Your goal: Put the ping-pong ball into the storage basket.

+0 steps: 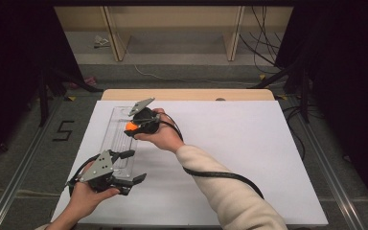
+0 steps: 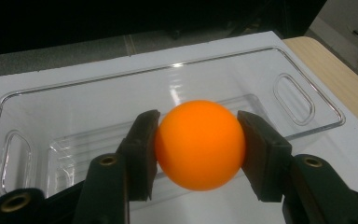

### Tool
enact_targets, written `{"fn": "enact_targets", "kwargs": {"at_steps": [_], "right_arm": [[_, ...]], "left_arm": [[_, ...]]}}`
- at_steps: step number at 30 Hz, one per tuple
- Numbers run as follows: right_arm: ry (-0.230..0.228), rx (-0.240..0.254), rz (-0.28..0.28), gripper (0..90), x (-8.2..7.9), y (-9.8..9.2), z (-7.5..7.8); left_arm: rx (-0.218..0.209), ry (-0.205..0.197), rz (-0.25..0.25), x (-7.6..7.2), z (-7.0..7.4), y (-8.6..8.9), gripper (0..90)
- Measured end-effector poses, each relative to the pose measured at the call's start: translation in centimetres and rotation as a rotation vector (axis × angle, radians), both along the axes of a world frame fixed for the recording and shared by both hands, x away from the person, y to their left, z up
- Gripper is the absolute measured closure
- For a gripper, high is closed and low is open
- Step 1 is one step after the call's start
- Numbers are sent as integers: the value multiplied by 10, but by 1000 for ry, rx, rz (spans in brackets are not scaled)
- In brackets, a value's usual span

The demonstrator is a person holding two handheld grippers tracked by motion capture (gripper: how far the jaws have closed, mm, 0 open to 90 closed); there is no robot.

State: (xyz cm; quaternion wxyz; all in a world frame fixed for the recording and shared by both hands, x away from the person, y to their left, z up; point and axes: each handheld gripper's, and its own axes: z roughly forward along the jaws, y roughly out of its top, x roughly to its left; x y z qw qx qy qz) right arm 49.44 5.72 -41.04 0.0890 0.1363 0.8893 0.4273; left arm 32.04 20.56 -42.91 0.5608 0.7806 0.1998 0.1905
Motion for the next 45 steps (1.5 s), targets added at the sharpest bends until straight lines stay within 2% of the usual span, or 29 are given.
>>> {"fn": "enact_targets", "kwargs": {"at_steps": [45], "right_arm": [[6,-11,16,513,3,15,-3]], "left_arm": [[2,0,-3,0,0,0,169]]}}
